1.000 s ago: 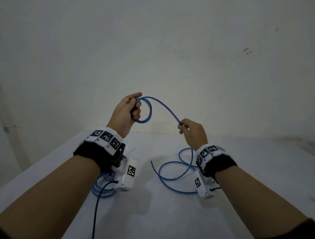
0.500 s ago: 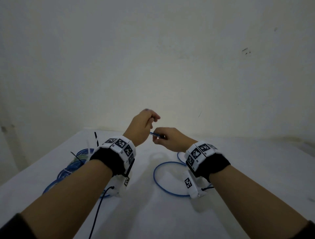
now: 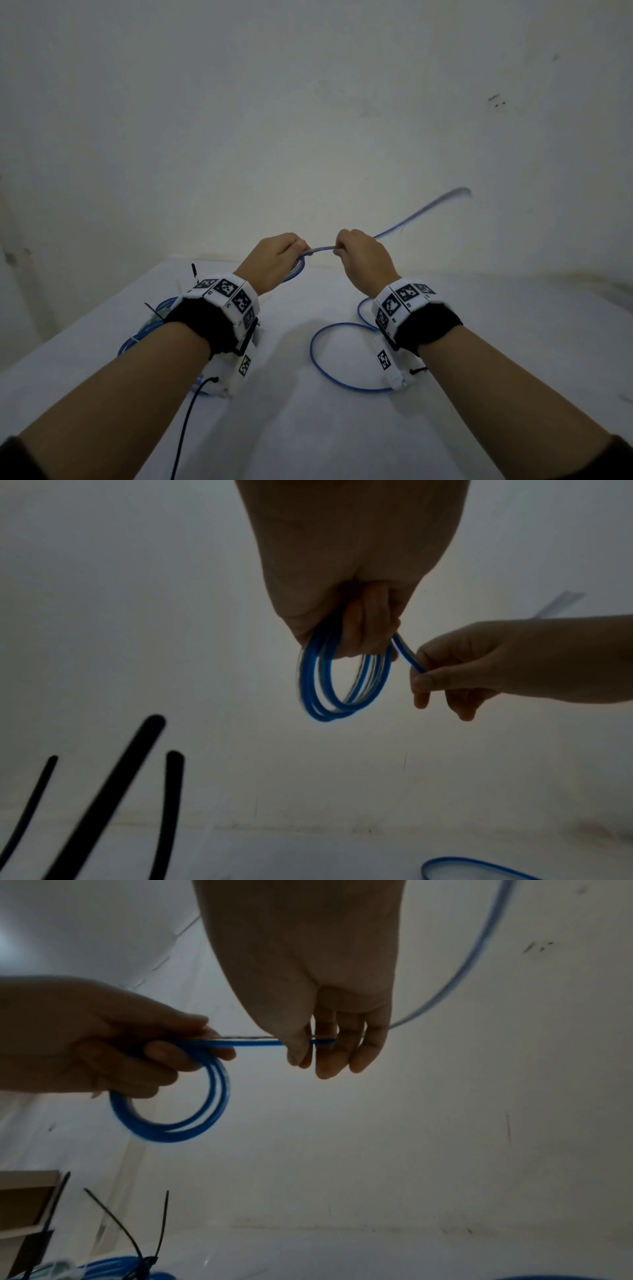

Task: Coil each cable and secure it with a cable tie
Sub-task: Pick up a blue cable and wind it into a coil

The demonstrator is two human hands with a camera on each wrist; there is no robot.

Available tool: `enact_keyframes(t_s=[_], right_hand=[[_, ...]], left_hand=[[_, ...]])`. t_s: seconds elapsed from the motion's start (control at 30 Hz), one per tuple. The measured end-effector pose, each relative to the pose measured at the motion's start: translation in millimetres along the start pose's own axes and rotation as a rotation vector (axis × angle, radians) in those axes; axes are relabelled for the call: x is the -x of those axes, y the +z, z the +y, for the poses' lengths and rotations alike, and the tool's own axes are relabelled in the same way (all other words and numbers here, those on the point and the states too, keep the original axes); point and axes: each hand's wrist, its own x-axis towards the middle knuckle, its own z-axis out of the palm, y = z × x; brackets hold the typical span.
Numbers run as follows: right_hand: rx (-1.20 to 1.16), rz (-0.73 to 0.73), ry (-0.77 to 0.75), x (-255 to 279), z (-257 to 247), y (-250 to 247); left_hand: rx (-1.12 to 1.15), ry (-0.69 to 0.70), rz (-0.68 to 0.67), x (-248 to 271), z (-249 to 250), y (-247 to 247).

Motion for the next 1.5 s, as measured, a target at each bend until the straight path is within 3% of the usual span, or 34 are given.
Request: enact_keyframes(t_s=[0.17,0.37,0.7,0.8,1.0,1.17,1.5], right_hand=[[-0.136,0.047,-0.009,1.1,1.7,2.0],[-0.139,-0.060,0.054,-0.5,6.9,7.1],[-0.179,-0.106,0.272,11.6,29.9,19.5],[-0.360,-0.139,0.306,18.1,26.9,18.5],[-0.650,-0.250,0.179,23.7,8.7,16.7],[-0.955,-0.423,0.213,26.9,-8.0,18.0],[-1.042,-0.410,0.080,25.0,-36.7,15.1]], left_hand=[[-0.088,-0.094,-0.044,5.1,-1.6,-8.1],[0.458,-0.156,0.075,3.3,-0.3,-15.2],[0.758,-0.168,0.191,2.0,-0.7,-27.1],[0.906,-0.209,0.288,-0.8,-0.9,-27.8],[1.071,-0.226,0.374,-7.8,-0.7,-21.5],[1.133,-0.196,0.378,-10.2,0.7,-17.5],[0.858,-0.174,0.225,-2.8,0.9,5.3]])
